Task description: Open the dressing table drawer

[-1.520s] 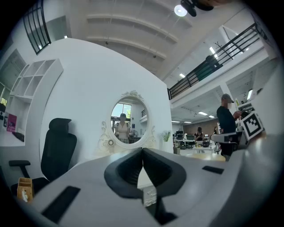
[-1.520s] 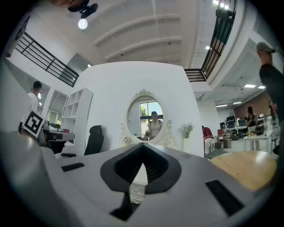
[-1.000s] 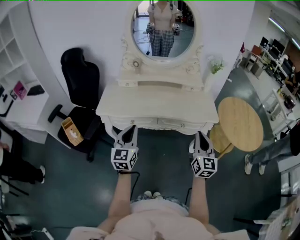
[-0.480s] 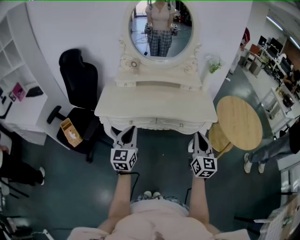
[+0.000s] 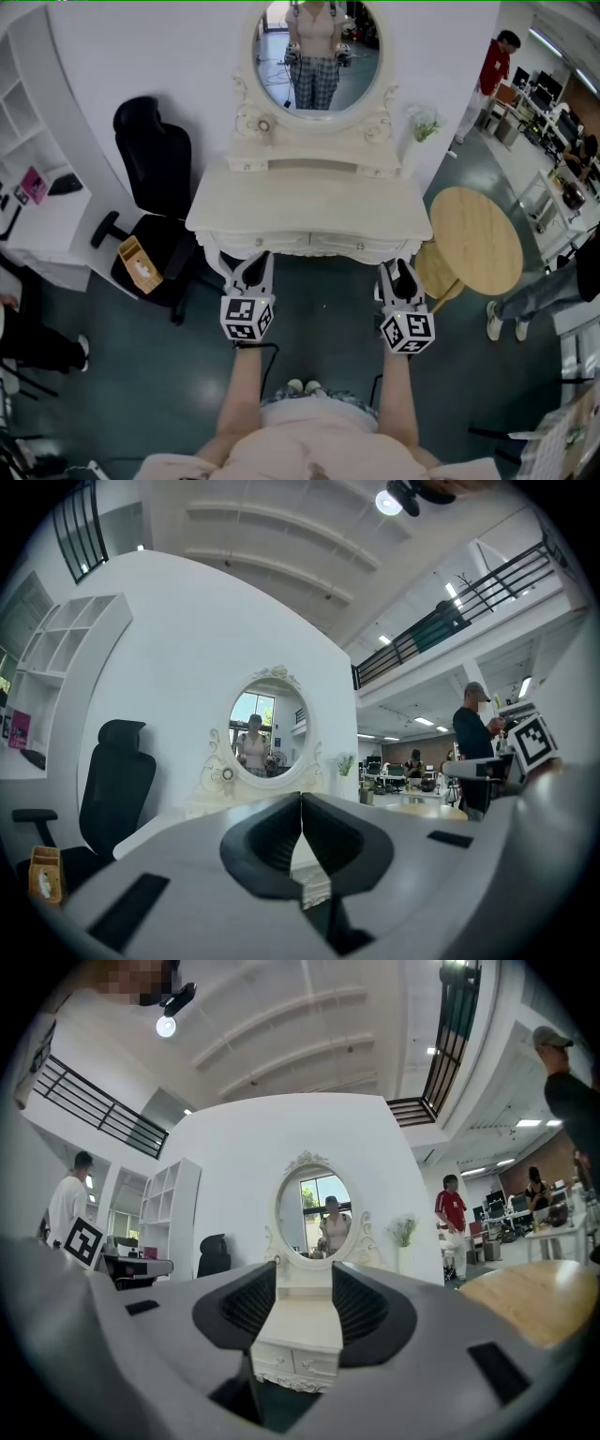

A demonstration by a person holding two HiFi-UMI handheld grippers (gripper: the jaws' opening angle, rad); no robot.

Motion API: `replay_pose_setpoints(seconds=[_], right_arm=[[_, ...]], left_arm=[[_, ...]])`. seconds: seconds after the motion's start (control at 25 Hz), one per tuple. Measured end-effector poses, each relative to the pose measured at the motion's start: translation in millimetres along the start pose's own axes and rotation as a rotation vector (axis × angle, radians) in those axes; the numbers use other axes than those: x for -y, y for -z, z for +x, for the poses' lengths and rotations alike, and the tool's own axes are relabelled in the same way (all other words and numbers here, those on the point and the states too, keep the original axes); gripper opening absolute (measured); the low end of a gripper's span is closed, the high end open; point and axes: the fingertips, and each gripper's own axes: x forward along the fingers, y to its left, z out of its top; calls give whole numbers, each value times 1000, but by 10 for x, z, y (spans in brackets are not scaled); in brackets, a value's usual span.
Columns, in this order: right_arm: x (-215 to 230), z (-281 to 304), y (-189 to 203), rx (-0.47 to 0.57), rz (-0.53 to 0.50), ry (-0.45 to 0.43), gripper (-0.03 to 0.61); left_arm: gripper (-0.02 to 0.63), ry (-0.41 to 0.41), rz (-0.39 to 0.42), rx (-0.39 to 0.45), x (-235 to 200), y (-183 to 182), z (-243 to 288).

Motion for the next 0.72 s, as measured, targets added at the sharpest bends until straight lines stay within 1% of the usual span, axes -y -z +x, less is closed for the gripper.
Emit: replay_pose_setpoints(seconds=[0.16,0.36,0.48,0.72], right_arm=[[-31,-33,-44,40,5,0,287],[-59,-42,-23,35,2,22,432],[-75,-37,8,24,4,26,457],[-117,-63,50,20,9,45,462]], left_arm=[[28,6,-3,-1,17,28,-13],[28,19,-7,-3,24,20,-29],[28,30,-2,-1,29,6,-19],[28,56,6,7,21,-30,-16]])
